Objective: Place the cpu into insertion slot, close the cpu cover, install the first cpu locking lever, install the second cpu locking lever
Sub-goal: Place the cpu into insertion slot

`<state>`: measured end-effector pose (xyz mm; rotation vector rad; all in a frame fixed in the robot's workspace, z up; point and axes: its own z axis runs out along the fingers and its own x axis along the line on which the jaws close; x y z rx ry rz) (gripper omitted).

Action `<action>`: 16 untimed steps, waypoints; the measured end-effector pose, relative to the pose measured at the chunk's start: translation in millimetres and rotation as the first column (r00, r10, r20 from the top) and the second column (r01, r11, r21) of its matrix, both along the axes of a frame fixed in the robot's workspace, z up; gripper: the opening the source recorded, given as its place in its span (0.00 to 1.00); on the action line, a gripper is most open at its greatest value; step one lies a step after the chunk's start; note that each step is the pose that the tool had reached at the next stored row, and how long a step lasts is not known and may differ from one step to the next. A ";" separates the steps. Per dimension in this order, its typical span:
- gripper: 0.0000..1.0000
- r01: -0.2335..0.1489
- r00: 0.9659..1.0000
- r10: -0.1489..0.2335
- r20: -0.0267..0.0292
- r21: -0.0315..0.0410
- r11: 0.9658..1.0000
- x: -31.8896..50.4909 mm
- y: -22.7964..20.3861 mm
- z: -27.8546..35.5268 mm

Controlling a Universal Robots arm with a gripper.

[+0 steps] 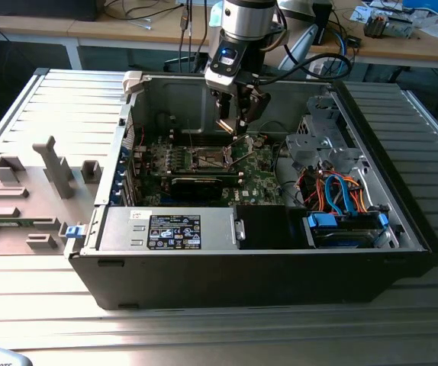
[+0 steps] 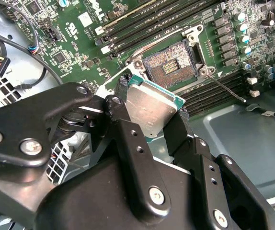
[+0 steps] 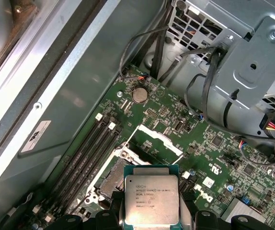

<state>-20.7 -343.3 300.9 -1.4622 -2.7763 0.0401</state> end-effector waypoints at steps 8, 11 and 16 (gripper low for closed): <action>0.54 0.009 1.000 -0.009 0.000 -0.001 1.000 0.0 0.0 0.0; 0.54 0.016 1.000 -0.016 0.000 -0.001 1.000 0.0 0.0 0.0; 0.54 0.025 1.000 -0.025 0.000 -0.001 1.000 0.0 0.0 0.0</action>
